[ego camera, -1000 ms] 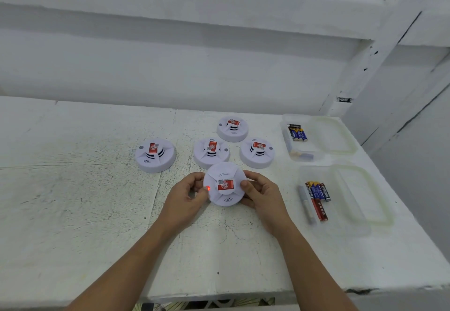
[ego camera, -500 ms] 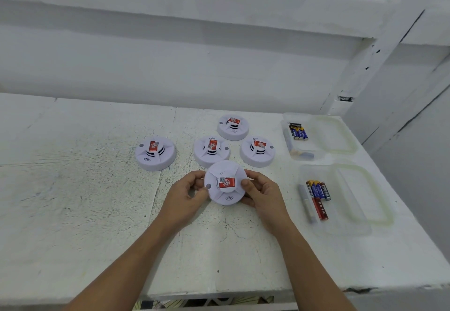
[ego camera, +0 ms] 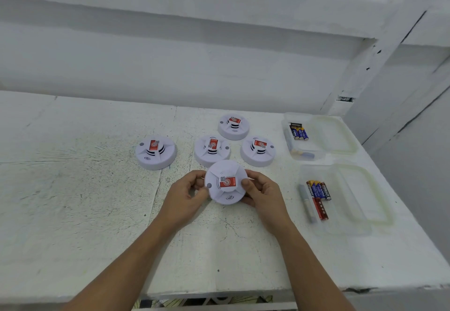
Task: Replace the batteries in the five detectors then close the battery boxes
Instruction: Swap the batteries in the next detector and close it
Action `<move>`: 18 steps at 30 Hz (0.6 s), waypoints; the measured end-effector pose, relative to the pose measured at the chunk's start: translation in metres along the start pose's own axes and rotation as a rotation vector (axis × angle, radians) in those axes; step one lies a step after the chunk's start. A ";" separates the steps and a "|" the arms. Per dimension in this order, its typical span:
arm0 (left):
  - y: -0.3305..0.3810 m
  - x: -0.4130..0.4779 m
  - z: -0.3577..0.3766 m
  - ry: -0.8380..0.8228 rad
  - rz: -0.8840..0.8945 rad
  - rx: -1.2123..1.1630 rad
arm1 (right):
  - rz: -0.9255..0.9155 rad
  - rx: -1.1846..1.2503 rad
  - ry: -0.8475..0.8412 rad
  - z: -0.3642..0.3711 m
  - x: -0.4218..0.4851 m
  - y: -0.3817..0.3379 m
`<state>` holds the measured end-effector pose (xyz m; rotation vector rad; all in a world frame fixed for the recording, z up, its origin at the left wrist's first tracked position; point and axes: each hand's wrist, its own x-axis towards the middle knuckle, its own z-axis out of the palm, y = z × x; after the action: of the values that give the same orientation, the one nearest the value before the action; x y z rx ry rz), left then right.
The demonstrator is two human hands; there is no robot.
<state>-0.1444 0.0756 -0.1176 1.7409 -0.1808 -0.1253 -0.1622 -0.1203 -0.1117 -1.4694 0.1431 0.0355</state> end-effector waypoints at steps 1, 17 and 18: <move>-0.001 0.000 0.000 -0.001 0.002 -0.002 | -0.002 0.002 0.000 0.000 0.000 0.000; -0.002 0.001 -0.001 0.007 0.013 0.033 | -0.005 -0.004 0.010 0.002 -0.001 -0.002; -0.002 0.000 -0.001 0.005 0.015 0.037 | -0.006 -0.006 0.009 0.002 -0.002 -0.002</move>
<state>-0.1437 0.0764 -0.1193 1.7765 -0.1929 -0.1072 -0.1634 -0.1184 -0.1091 -1.4764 0.1465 0.0244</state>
